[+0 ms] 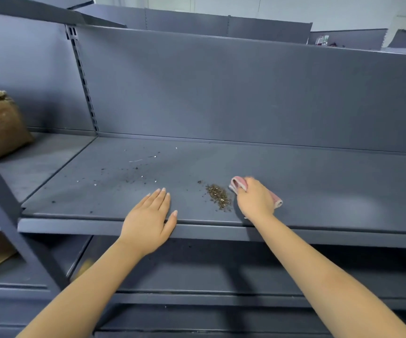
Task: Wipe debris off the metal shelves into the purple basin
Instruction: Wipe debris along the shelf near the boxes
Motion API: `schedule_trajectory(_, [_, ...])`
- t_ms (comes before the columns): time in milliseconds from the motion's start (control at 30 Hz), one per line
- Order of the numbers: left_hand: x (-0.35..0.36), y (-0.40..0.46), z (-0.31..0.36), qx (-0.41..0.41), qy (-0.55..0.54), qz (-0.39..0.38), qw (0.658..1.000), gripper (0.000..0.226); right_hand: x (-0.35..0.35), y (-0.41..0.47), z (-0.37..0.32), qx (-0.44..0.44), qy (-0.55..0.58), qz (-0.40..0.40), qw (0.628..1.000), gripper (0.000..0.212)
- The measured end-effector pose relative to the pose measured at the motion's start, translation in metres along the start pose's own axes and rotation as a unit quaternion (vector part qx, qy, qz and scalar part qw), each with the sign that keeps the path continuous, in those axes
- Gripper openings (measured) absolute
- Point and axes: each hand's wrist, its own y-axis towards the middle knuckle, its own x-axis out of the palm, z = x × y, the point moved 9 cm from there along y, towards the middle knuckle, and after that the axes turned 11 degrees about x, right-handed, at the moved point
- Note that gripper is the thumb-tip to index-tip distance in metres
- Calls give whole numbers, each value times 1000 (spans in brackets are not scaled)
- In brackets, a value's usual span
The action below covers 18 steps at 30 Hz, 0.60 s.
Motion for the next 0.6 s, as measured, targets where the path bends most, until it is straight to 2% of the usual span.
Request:
schedule_trajectory(200, [-1,1,3,25,10,-3,1000,57,51,-37,-92,-85,9,-47,995,24])
schedule_trajectory(300, [6,0,0,17,-10,-41,999,70,68,-47,-120,-101,25,-76,992,25])
schedule_trajectory(467, [-3,-5,-8,21,-28,-25,999,119,74,-27,-115,-71,58,-166,982,21])
schedule_trajectory(533, [-8,-11,-21,4,-38,-10,999,123,59,-8,-98,-41,98,-164,981,21])
schedule_trajectory(600, [-9,-15,-37,-18,-32,-6,999,125,41,14,-75,-14,107,-129,986,23])
